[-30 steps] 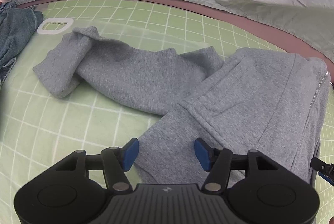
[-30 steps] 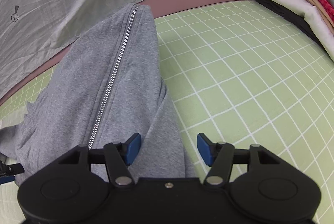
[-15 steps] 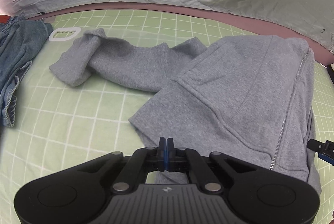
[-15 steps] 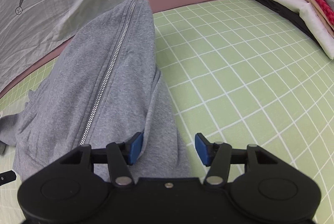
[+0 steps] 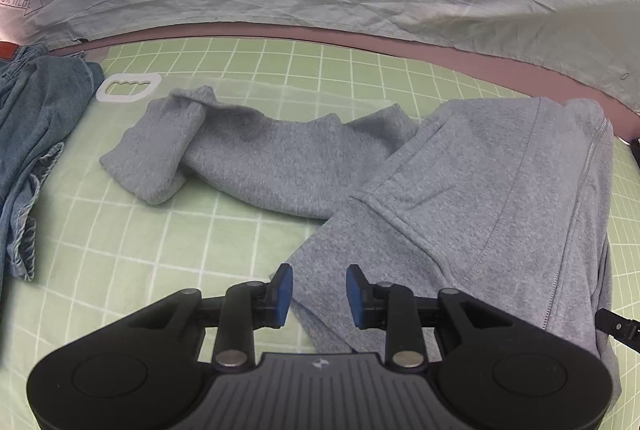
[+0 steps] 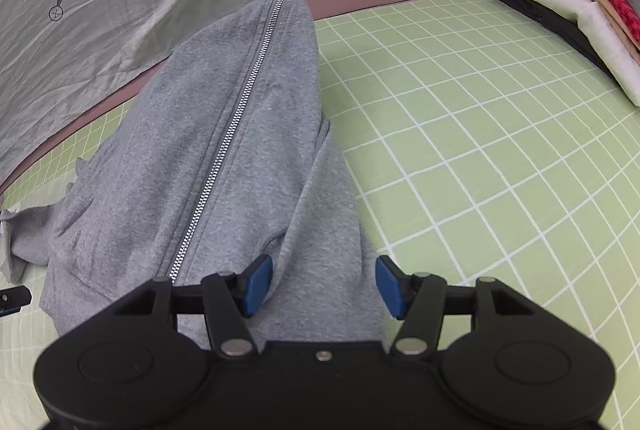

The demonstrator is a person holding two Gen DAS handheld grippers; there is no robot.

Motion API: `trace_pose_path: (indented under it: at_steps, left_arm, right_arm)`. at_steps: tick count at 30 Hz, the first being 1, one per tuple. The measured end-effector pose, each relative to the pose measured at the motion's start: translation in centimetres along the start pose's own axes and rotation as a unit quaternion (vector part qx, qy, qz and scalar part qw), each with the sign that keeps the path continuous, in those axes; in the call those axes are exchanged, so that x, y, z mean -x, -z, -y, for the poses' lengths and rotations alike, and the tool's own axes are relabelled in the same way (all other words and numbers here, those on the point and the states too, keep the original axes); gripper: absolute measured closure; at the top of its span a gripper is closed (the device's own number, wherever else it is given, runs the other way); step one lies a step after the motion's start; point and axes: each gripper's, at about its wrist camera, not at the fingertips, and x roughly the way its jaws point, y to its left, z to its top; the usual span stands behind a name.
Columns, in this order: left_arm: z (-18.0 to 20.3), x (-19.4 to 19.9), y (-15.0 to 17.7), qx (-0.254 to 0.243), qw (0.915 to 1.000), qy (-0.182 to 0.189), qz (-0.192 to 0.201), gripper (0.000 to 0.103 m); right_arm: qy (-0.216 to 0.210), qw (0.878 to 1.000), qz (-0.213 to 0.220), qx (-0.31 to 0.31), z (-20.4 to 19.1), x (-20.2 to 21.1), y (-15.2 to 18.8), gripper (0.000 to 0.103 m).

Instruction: Fold clothes

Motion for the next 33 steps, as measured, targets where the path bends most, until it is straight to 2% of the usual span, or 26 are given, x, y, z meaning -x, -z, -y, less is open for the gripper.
trace_pose_path:
  at_steps: [2, 3, 4, 7, 9, 12, 14, 16, 18, 19, 23, 26, 30, 33]
  left_arm:
    - [0.2, -1.1, -0.6, 0.000, 0.9998, 0.020, -0.007, 0.061]
    - [0.2, -1.5, -0.8, 0.003, 0.9995, 0.031, -0.006, 0.051]
    - [0.3, -1.8, -1.1, 0.007, 0.9991, 0.042, -0.005, 0.045]
    - [0.7, -2.9, -2.0, 0.011, 0.9978, 0.066, -0.001, 0.035]
    - [1.0, -3.8, -2.7, 0.012, 0.9968, 0.079, -0.002, 0.031]
    - [1.5, -4.7, -3.1, 0.008, 0.9962, 0.086, -0.011, 0.031]
    - [1.9, -5.2, -3.3, 0.004, 0.9960, 0.088, -0.017, 0.034]
    - [2.3, -5.6, -3.5, 0.001, 0.9957, 0.090, -0.023, 0.063]
    - [2.5, -5.6, -3.5, 0.010, 0.9947, 0.100, -0.024, 0.082]
    - [2.6, -5.2, -3.3, 0.011, 0.9949, 0.098, -0.020, 0.085]
    - [3.2, -2.7, -2.6, 0.008, 0.9965, 0.083, 0.003, 0.087]
    - [2.8, 0.7, -1.7, 0.031, 0.9953, 0.088, 0.026, 0.088]
    - [3.2, 5.5, 0.7, 0.039, 0.9945, 0.081, 0.054, 0.089]
    - [3.5, 7.7, 3.4, 0.030, 0.9966, 0.049, 0.060, 0.089]
  right_arm:
    - [0.005, 1.000, -0.004, -0.002, 0.0, -0.3, -0.1, 0.045]
    - [0.006, 1.000, -0.006, -0.003, 0.0, -0.4, -0.2, 0.045]
    - [0.008, 1.000, -0.008, -0.003, -0.1, -0.6, -0.2, 0.044]
    - [0.015, 1.000, -0.011, -0.002, -0.3, -0.8, -0.3, 0.042]
    - [0.019, 1.000, -0.012, -0.002, -0.4, -1.0, -0.3, 0.042]
    - [0.024, 1.000, -0.014, -0.010, -0.1, -1.0, -0.4, 0.041]
    - [0.028, 0.999, -0.016, -0.013, -0.1, -0.8, -0.3, 0.040]
    - [0.032, 0.999, -0.016, -0.011, -0.1, -0.5, -0.4, 0.040]
    - [0.036, 0.999, -0.015, -0.005, -0.3, -0.2, -0.3, 0.040]
    - [0.037, 0.999, -0.014, -0.002, -0.3, -0.1, -0.3, 0.041]
    - [0.042, 0.999, -0.011, 0.010, -0.4, 0.5, -0.3, 0.041]
    - [0.046, 0.999, -0.009, 0.015, -0.2, 1.1, -0.3, 0.042]
    - [0.045, 0.999, -0.012, 0.009, 0.6, 1.7, -0.1, 0.051]
    - [0.043, 0.999, -0.013, 0.017, 0.8, 2.5, 0.5, 0.054]
